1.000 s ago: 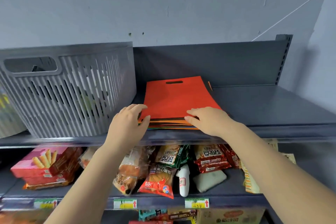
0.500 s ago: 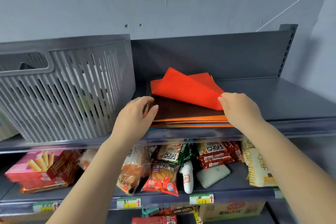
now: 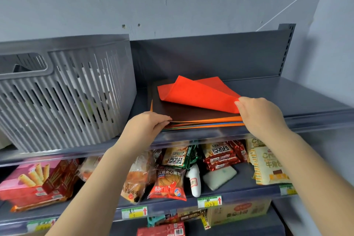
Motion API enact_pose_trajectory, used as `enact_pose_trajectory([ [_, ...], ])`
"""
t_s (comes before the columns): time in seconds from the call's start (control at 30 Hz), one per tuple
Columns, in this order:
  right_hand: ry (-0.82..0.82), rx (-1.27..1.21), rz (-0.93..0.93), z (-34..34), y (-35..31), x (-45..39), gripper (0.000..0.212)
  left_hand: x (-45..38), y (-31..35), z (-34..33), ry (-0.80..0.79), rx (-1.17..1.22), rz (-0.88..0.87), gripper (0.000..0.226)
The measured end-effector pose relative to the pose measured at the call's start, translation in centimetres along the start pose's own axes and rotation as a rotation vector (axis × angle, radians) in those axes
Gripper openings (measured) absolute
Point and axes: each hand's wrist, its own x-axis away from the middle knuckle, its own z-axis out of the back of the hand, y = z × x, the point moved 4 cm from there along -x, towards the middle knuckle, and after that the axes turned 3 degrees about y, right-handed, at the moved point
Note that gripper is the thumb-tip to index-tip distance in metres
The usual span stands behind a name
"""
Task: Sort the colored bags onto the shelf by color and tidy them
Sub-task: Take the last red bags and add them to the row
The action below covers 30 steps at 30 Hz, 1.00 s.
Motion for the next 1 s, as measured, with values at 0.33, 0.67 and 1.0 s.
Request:
enact_pose_trajectory([
  [0.33,0.016,-0.088,0.063,1.7,-1.0,0.9,0.034,1.0,0.1,1.3,0.079,0.142,0.144,0.023],
  [0.67,-0.021,-0.661,-0.337,3.2,3.3,3.9,0.031,6.9,0.4,4.5,0.242,0.330,0.107,0.029],
  [1.0,-0.594,-1.362,-0.705,-0.6,2.5,6.5,0.022,11.5,0.9,4.1,0.280,0.720,0.392,0.027],
])
